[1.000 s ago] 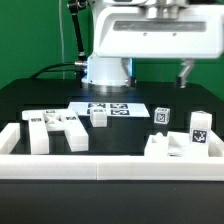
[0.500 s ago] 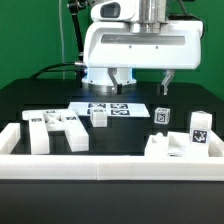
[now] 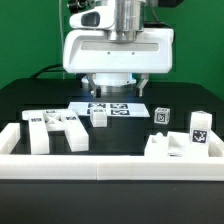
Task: Assemble chair
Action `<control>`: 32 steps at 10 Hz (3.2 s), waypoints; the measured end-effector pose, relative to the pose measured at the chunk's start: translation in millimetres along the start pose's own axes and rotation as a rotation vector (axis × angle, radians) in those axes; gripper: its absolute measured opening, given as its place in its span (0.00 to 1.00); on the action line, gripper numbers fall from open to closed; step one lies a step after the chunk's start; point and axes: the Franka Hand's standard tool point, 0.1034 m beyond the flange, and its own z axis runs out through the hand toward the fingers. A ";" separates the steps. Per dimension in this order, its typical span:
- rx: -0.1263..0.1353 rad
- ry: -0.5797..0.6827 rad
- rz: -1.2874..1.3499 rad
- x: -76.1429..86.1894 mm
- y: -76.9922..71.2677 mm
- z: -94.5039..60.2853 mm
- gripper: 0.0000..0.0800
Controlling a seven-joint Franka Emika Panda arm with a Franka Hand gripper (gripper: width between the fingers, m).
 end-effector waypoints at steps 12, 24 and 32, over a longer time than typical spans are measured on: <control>0.013 -0.062 -0.069 -54.3 14.9 20.6 0.81; 0.065 -0.815 -0.037 -59.0 12.2 30.7 0.81; 0.055 -1.032 -0.032 -70.7 17.0 50.7 0.81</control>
Offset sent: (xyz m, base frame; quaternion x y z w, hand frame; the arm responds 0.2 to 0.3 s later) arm -0.0271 -0.0241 0.0003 0.0703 -0.0260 -0.0490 0.9960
